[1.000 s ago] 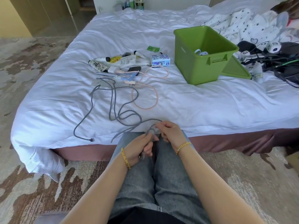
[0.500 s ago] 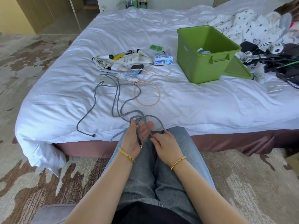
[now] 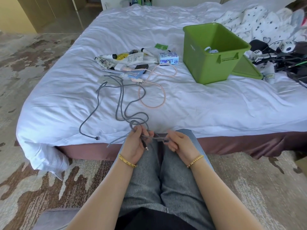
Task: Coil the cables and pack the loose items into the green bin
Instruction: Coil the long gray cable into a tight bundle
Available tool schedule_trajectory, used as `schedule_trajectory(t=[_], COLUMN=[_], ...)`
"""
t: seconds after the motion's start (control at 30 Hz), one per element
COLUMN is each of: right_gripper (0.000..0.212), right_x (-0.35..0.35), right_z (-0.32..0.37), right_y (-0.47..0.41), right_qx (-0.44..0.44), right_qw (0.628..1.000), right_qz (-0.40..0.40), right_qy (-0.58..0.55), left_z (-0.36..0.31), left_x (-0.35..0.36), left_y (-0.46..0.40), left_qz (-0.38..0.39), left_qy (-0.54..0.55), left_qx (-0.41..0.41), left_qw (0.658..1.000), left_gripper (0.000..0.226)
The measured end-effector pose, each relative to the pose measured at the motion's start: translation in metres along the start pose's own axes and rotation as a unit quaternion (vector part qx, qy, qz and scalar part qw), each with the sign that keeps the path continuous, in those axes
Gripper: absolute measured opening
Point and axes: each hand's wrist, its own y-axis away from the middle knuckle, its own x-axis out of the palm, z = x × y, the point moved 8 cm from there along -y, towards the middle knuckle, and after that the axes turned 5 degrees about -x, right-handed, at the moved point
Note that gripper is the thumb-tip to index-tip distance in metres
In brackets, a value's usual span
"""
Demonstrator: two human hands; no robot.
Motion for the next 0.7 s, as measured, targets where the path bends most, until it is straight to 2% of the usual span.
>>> schedule_trajectory(t=[0.1,0.17,0.27,0.37,0.47,0.53,0.6,0.67,0.7], right_gripper=[0.027,0.028,0.032,0.031,0.013,0.007,0.01,0.014,0.017], right_x=[-0.004,-0.007,-0.009,-0.01,-0.007,-0.005,-0.006,-0.005,-0.004], right_z=[-0.002,-0.002,-0.002,-0.003,0.001,0.001,-0.004,-0.007,-0.008], right_y=[0.003,0.004,0.003,0.001,0.0,0.0,-0.001,-0.002,-0.003], right_qx=[0.038,0.056,0.067,0.054,0.027,0.028,0.044,0.045,0.042], right_qw=[0.986,0.975,0.961,0.954,0.957,0.96,0.961,0.97,0.975], right_qz=[0.025,0.018,0.016,0.02,0.04,0.042,0.022,0.005,0.001], right_qy=[-0.161,-0.214,-0.269,-0.295,-0.286,-0.276,-0.271,-0.239,-0.22], left_z=[-0.001,0.002,0.008,0.015,0.02,0.021,0.027,0.037,0.04], left_x=[0.003,0.009,0.017,0.013,0.012,0.021,0.029,0.03,0.029], left_y=[0.0,0.0,-0.001,-0.001,0.001,0.005,0.01,0.013,0.013], left_qz=[-0.007,-0.003,0.013,0.004,0.037,0.098,0.147,0.152,0.149], left_qy=[0.071,0.057,-0.055,-0.237,-0.307,-0.388,-0.488,-0.543,-0.554], left_qx=[-0.017,-0.048,-0.081,-0.09,-0.083,-0.064,-0.047,-0.056,-0.061], left_qw=[0.997,0.997,0.995,0.967,0.947,0.914,0.859,0.824,0.817], left_gripper=[0.035,0.036,0.029,0.021,0.019,0.015,0.011,0.031,0.032])
